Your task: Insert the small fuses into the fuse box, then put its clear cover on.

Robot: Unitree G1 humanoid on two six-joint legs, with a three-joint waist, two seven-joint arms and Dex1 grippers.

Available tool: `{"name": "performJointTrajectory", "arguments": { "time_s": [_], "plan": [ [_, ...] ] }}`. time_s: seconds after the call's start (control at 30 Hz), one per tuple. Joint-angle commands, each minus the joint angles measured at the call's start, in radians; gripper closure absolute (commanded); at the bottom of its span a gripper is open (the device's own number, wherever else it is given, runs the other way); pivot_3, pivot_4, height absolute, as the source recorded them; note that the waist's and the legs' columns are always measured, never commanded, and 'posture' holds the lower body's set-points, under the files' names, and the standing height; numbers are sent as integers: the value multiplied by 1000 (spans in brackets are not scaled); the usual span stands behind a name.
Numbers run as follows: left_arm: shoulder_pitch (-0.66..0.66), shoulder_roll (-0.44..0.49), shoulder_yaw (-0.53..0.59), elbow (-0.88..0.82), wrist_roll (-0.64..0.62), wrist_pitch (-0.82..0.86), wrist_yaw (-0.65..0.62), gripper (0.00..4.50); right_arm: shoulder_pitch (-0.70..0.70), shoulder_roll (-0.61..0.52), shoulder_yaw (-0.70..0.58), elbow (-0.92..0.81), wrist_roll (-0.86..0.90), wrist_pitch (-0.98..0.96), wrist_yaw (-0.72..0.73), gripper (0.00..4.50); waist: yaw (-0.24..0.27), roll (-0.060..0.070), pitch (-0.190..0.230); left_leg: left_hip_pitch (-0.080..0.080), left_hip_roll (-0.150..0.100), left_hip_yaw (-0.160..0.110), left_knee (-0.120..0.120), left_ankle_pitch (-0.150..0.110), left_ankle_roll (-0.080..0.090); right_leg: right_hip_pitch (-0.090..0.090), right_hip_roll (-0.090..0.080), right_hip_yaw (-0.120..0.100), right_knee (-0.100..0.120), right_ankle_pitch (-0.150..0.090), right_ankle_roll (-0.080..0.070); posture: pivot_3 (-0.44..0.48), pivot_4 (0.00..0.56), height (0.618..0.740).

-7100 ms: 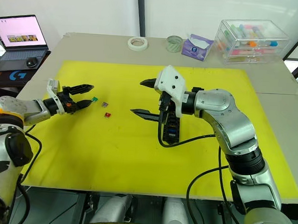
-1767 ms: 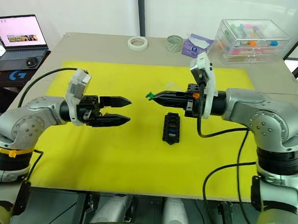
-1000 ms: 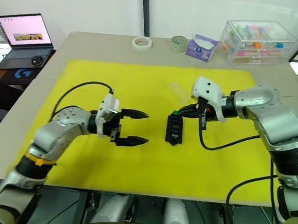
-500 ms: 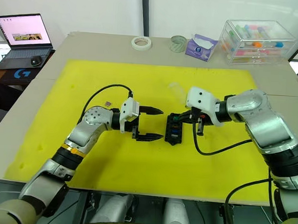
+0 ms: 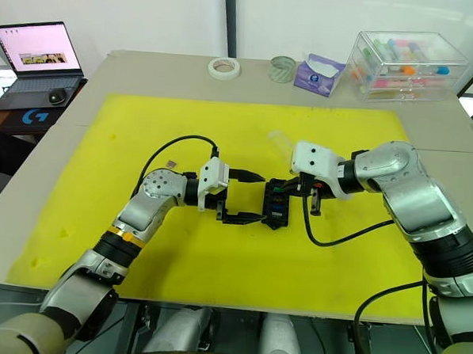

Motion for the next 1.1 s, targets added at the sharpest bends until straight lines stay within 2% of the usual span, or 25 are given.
{"name": "performJointTrajectory", "arguments": {
  "time_s": [0.03, 1.1],
  "plan": [
    [-16, -6, 7, -13, 7, -21, -1, 48, -18, 6, -4, -7, -12, -16, 12, 4500, 0, 0, 0, 0, 0, 0, 0, 0, 0, 0, 0, 0, 0, 0, 0, 0, 150, 740],
    [-29, -8, 16, 1, 20, -27, -7, 48, -50, 31, -15, 23, -23, 23, 25, 4500, 0, 0, 0, 0, 0, 0, 0, 0, 0, 0, 0, 0, 0, 0, 0, 0, 150, 740]
  ]
}}
